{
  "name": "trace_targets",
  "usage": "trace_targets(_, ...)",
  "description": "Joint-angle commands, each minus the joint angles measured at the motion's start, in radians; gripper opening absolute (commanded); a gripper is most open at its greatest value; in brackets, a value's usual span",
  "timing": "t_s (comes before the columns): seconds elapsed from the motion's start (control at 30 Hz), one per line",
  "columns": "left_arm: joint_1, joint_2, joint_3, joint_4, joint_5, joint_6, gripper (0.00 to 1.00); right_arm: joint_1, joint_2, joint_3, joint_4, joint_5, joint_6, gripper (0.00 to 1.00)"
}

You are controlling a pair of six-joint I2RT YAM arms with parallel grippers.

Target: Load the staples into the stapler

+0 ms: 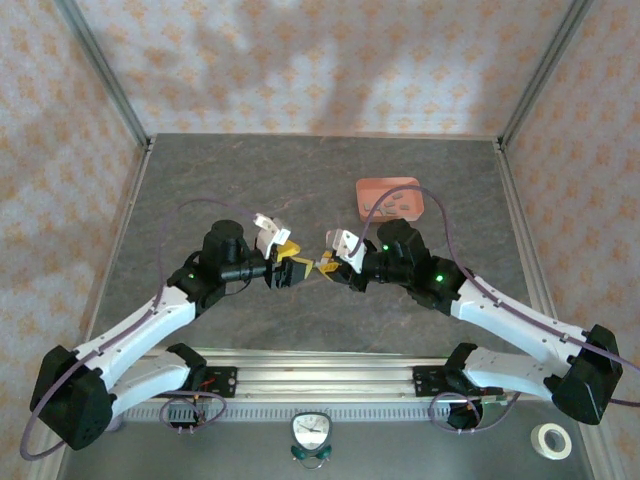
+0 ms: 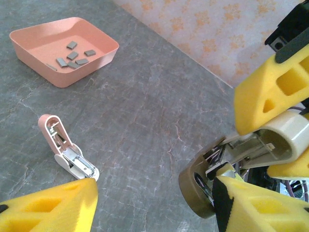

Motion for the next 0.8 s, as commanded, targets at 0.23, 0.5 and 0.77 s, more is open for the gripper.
trace_targets(0.23,-0.001,0.052,0.031,-0.016,-0.037,0.032,0.63,0.002,-0.052,0.045,0.163,-0.033,0.055,0.00)
trace_targets(0.5,-0.049,0.137,0.035,0.095,-0.048,-0.001,0.62,0.002,-0.052,0.031,0.262,-0.036,0.100,0.00)
trace_targets(0.77,-0.073,0.154,0.022,0.250,-0.019,-0.056,0.65,-0.005,-0.039,0.000,0.306,-0.003,0.124,0.00)
